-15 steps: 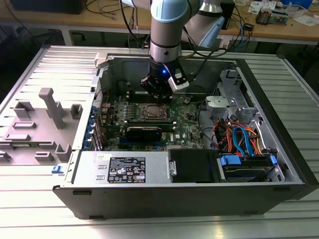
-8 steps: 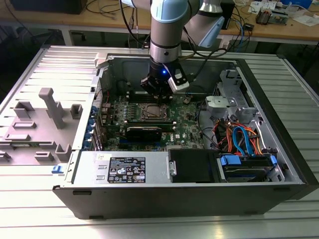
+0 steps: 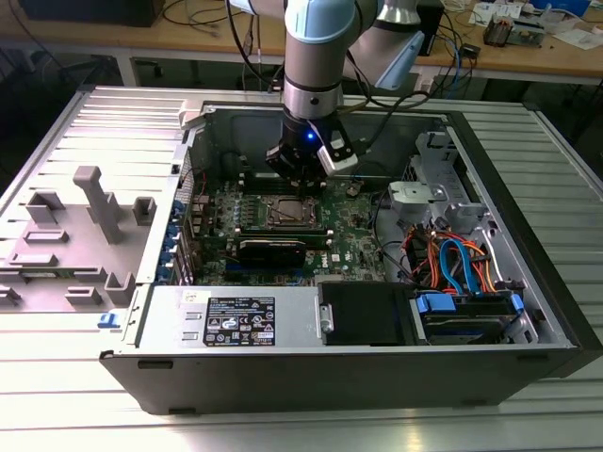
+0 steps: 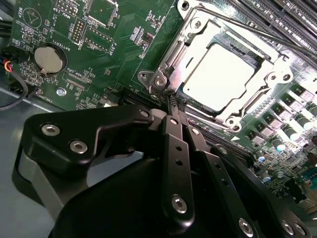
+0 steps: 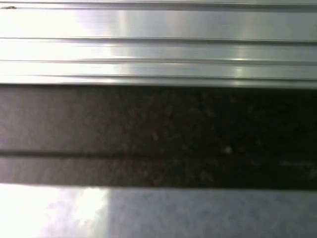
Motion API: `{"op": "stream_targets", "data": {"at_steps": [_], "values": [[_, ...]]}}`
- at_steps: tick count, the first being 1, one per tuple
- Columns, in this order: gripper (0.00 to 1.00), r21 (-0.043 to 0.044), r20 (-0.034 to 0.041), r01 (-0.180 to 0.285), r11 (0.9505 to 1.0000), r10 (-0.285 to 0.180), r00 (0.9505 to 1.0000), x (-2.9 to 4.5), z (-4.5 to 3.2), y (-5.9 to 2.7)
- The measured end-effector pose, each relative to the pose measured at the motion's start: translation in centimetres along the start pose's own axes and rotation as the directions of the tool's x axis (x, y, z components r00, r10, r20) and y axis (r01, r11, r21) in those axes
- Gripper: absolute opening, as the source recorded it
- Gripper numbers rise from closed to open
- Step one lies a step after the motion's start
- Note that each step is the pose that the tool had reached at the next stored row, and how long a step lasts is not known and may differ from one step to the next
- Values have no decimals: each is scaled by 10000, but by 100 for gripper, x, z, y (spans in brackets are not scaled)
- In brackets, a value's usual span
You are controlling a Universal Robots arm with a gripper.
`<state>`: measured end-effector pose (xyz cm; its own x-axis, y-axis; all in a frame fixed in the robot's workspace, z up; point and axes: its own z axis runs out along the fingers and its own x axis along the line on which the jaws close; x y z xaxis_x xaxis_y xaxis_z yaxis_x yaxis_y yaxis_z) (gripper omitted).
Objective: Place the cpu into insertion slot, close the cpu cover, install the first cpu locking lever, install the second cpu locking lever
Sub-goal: 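Install the second cpu locking lever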
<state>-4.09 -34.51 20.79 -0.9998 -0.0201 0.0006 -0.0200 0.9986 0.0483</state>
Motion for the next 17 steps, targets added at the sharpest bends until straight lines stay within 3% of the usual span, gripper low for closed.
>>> {"op": "stream_targets", "data": {"at_steps": [3,6,17], "values": [[11,26,-1,1,10000,-1,10000,-1,-59,3],[11,28,-1,0,10000,0,10000,0,-61,-5],[11,28,0,1,10000,-1,10000,3,-78,-190]]}}
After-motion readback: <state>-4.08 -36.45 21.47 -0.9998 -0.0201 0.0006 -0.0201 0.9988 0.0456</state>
